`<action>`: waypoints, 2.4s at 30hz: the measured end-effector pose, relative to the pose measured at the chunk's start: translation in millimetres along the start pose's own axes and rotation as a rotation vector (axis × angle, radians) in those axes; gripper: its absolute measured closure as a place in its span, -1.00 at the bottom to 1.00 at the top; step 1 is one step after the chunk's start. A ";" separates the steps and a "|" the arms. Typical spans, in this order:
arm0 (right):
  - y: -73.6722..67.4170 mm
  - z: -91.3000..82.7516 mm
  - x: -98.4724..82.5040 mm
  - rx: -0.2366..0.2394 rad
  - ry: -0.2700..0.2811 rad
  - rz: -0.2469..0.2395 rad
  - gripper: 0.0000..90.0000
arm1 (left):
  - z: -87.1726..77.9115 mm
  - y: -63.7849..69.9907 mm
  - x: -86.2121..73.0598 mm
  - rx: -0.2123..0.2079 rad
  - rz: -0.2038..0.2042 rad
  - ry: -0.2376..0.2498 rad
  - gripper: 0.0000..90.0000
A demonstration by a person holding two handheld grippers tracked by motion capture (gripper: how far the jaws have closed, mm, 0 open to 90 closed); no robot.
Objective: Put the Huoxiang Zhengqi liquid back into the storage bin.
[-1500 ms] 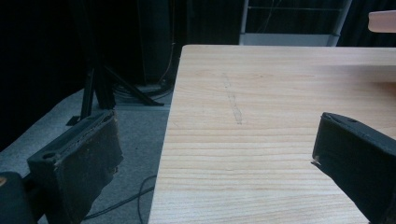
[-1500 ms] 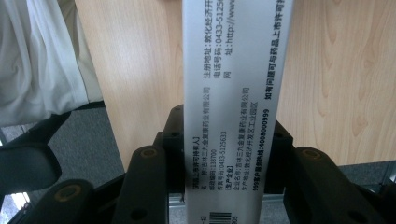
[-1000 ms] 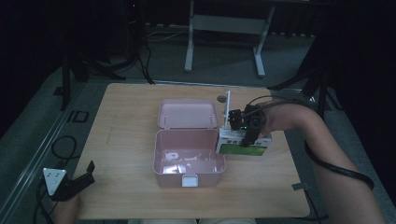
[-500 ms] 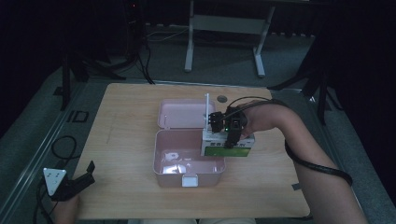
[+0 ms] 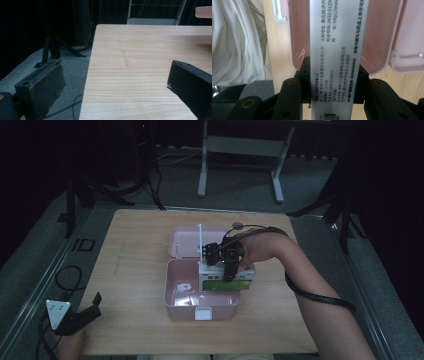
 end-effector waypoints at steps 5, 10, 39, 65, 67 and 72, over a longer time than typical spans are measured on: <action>1.6 -0.6 15.5 -0.004 0.000 -0.019 0.39 | -0.2 -0.2 0.1 -0.001 -0.002 0.001 -0.97; 2.1 2.0 27.3 0.004 0.007 -0.025 0.39 | -0.6 -0.9 0.3 -0.004 -0.005 0.003 -0.97; 12.0 80.3 38.8 0.067 0.022 -0.025 0.39 | 0.1 -0.1 0.1 -0.006 0.001 0.001 -0.97; 12.8 129.4 31.5 0.103 0.017 -0.007 0.39 | 0.4 0.2 0.0 -0.007 0.003 0.000 -0.97; 12.3 135.9 31.0 0.107 0.007 -0.010 0.39 | 0.5 0.3 0.0 -0.007 0.005 -0.001 -0.97; 13.2 136.8 30.0 0.103 0.023 -0.006 0.38 | 0.6 0.3 0.0 -0.007 0.005 -0.001 -0.97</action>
Point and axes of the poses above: each handheld gripper's, and its own axes: z roughly forward along the jaws, x roughly out of its top, y roughly to its right, the point moved 3 cm from there along z, roughly forward along the jaws, and after that the axes turned 10 degrees about -z, right-handed, at the moved point
